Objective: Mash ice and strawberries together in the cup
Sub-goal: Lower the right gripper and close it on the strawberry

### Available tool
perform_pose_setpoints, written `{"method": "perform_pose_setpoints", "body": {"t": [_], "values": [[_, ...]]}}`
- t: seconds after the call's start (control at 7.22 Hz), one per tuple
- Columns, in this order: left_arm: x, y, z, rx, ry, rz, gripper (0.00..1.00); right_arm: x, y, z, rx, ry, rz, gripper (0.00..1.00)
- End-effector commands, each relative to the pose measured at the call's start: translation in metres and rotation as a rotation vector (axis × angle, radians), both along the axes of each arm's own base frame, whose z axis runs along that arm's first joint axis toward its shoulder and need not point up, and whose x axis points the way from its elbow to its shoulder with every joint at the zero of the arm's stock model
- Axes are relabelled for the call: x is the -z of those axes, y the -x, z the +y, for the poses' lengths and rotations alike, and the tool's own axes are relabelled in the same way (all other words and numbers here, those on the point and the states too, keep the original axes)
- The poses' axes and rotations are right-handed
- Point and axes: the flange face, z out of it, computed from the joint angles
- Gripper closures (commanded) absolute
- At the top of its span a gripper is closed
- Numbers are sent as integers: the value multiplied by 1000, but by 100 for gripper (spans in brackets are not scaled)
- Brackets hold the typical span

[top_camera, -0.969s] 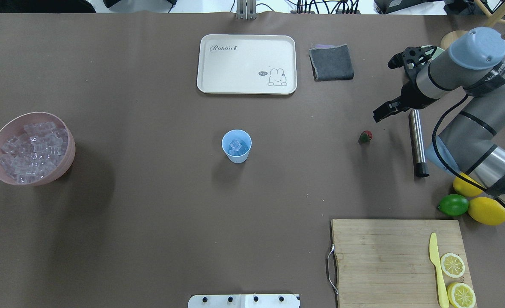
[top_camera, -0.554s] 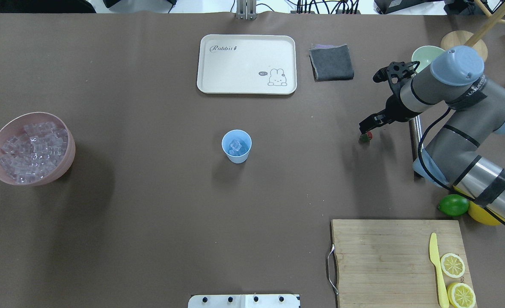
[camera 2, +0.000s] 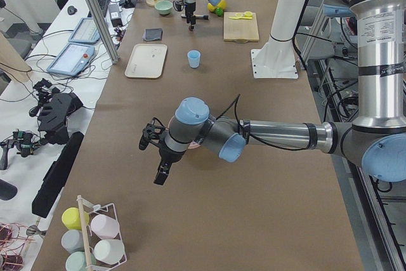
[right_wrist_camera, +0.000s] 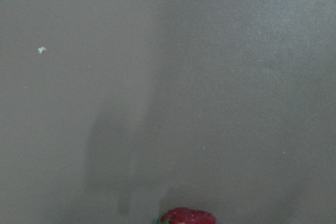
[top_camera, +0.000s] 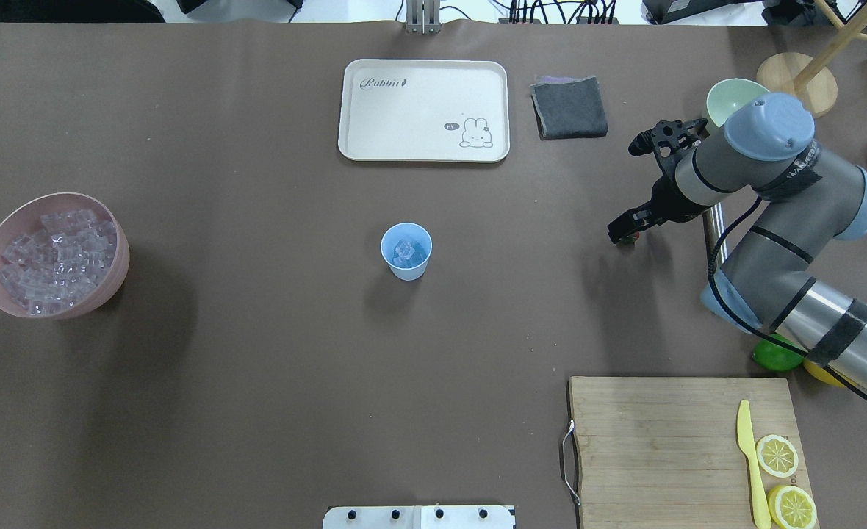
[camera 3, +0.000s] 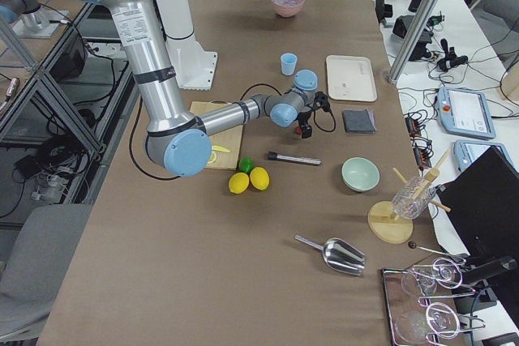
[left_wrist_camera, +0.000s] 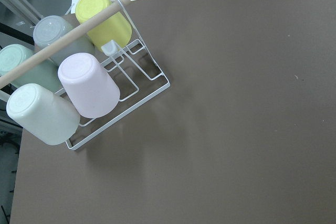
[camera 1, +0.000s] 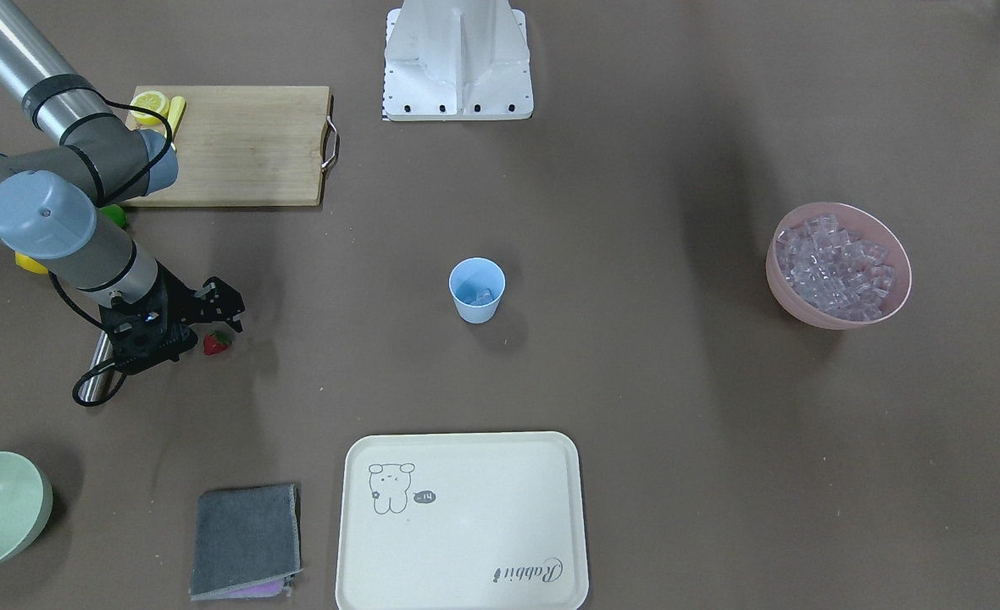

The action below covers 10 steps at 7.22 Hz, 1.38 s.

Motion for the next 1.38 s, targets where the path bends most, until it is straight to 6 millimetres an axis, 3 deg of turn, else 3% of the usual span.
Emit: {"method": "perform_pose_setpoints", "body": {"t": [0.0,0.28,0.42,0.55,0.69,0.83,0.97,1.25], "values": [[2,0,0,-1,-3,2,2,-2,4,1,4,4,4,25],[3,0,1,0,-5,2,2,-4,2,3,3,5,6,78],[3,0,0,1,-6,2,2,-3,1,3,2,1,4,100],[3,0,1,1,-4,2,2,4,0,2,-4,-12,-2,100],[2,0,1,1,-3,2,2,29,-20,-5,-39,-45,-26,100],[2,0,1,0,-3,2,2,58,-34,-7,-54,-81,-64,100],[2,0,1,1,-1,4,2,97,-31,-10,-74,-101,-111,100],[0,3,2,6,7,2,2,191,33,6,-155,24,-200,100]]}}
